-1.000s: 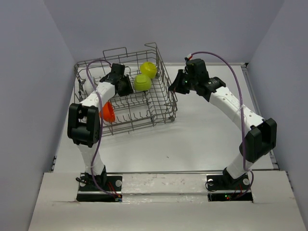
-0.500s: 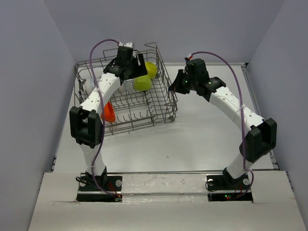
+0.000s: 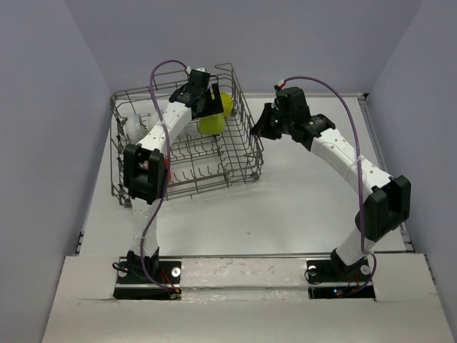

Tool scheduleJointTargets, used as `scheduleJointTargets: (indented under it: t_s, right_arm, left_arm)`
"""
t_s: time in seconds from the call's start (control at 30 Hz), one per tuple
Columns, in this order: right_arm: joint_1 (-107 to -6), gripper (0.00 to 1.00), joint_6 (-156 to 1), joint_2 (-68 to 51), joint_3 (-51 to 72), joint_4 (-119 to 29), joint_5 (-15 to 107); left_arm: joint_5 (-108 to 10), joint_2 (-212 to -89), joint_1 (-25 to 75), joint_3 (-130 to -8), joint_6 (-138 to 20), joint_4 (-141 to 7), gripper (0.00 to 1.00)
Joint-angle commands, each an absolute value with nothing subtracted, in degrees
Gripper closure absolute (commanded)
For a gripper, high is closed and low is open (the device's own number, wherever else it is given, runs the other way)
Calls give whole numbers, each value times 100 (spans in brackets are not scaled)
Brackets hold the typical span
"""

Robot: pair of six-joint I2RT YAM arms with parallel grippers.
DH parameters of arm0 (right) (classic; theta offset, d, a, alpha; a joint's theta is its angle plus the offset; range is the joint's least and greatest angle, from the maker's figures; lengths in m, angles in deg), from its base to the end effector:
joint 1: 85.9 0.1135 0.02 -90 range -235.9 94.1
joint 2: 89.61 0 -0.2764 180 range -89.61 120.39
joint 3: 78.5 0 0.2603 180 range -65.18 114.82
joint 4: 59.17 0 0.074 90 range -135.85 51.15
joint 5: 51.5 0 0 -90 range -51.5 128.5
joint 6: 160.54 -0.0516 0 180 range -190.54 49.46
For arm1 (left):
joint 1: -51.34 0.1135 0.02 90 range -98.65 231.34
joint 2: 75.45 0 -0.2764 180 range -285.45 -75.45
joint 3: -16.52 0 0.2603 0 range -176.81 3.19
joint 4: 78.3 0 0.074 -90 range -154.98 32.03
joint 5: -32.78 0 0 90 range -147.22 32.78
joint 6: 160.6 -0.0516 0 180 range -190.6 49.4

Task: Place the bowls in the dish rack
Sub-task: Place the upside down bowl on the dish rack.

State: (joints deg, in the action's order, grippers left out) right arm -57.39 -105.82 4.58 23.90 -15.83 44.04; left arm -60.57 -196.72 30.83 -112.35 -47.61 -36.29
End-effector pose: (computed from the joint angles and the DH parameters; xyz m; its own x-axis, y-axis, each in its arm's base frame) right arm 0.3494 0.1955 0.3542 -0.7273 0.2592 -0.6356 -0.1524 0.8419 0.5177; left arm 0.4928 -0.1811 0.3132 -0.6062 -0.1895 -0.7724 0.0737 0.9536 -0.2918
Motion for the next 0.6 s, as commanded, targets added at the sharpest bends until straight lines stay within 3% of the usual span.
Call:
scheduleJointTargets:
  t_s: [0.0,0.57]
  right_arm:
    - [-6032,99,-10552,355,2315,-946,3560]
    - [-6032,99,-10543,373,2298,-964,3586]
  left_arm:
    - [-6345,-19594,3078,-11607,-4748,-3492,13]
    - [-6301,-19964,3078,-11704,-4687,-3500,12]
